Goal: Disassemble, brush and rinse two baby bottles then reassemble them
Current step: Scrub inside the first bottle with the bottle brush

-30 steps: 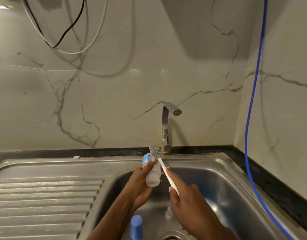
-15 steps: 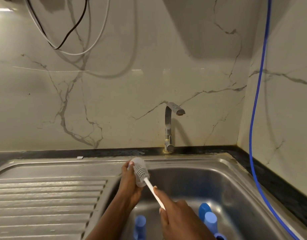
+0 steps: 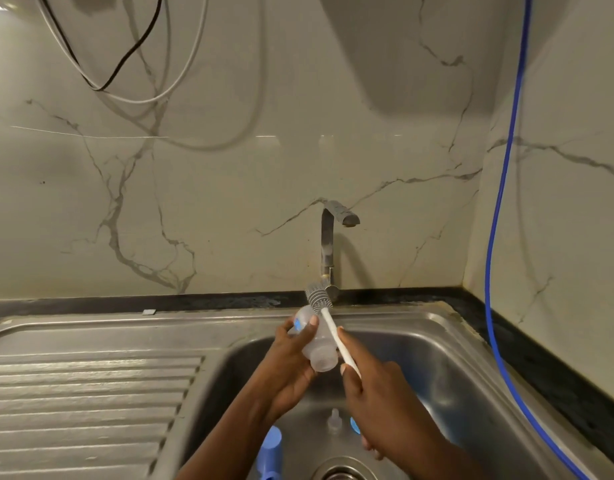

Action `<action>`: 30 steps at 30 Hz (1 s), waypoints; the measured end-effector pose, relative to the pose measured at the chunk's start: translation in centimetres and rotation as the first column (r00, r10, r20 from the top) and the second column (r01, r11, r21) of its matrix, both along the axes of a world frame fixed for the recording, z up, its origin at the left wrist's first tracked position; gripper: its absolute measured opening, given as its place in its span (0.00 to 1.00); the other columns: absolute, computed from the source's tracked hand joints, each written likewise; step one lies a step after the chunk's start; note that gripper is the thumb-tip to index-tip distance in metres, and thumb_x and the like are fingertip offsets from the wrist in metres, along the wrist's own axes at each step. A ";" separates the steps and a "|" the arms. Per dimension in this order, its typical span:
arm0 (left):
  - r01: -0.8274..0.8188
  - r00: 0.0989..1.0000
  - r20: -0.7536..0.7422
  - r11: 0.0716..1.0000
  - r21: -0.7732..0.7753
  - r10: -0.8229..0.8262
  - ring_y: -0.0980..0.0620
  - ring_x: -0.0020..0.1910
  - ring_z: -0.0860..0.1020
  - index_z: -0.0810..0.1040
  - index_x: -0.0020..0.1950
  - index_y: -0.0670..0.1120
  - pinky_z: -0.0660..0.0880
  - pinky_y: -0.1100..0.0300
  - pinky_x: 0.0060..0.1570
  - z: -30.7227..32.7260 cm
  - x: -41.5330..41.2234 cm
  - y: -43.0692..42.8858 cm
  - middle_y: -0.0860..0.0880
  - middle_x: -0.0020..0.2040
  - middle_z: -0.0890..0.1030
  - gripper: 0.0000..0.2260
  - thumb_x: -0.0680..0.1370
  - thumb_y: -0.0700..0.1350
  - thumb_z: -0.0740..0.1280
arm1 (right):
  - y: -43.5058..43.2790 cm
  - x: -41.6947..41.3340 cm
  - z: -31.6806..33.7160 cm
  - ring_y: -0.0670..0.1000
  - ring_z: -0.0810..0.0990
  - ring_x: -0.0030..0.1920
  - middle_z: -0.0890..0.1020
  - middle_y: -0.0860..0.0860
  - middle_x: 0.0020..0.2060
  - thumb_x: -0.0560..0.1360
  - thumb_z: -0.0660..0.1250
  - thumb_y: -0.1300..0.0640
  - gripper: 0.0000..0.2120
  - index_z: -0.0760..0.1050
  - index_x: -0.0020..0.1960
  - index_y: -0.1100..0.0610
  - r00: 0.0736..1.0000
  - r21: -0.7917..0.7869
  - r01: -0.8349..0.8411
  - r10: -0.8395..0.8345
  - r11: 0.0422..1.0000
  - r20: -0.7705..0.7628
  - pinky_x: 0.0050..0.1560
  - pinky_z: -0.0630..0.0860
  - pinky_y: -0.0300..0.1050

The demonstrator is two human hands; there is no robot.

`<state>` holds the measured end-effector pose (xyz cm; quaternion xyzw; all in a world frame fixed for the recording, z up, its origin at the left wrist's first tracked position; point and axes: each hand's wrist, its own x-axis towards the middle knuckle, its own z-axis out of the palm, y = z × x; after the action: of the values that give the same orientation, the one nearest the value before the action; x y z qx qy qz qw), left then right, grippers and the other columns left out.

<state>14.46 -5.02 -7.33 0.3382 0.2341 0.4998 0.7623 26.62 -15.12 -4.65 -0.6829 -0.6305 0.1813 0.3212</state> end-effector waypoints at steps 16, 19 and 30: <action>-0.330 0.933 -0.174 0.941 -0.072 0.314 0.43 0.45 0.78 0.73 0.66 0.38 0.76 0.49 0.46 -1.5 -1.0 2.7 0.34 0.52 0.79 0.20 0.83 0.52 0.59 | -1.0 -2.1 0.4 0.54 0.78 0.54 0.63 0.47 0.38 0.83 0.50 0.50 0.26 0.45 0.75 0.31 0.984 -0.047 -0.104 0.110 0.993 0.141 0.48 0.68 0.41; -0.216 0.960 -0.179 0.976 0.026 0.217 0.40 0.51 0.79 0.74 0.66 0.41 0.75 0.46 0.55 -1.7 -0.3 2.1 0.33 0.57 0.80 0.26 0.78 0.60 0.64 | -1.0 -1.2 0.9 0.55 0.79 0.53 0.66 0.48 0.41 0.83 0.51 0.52 0.26 0.47 0.76 0.33 0.991 -0.014 -0.100 0.101 0.995 0.086 0.51 0.75 0.44; -0.360 0.931 -0.002 0.920 -0.154 0.364 0.48 0.41 0.82 0.70 0.70 0.37 0.82 0.56 0.37 -2.1 -3.7 4.1 0.39 0.50 0.80 0.32 0.78 0.62 0.59 | -2.8 -2.8 0.2 0.54 0.76 0.60 0.71 0.55 0.53 0.83 0.52 0.50 0.26 0.48 0.74 0.30 0.964 -0.136 -0.183 0.205 0.974 0.169 0.56 0.69 0.42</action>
<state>10.72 -0.89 -9.48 0.2235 0.3194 0.6174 0.6832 23.78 -17.88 -4.44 -0.6494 -0.7093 0.1862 0.2013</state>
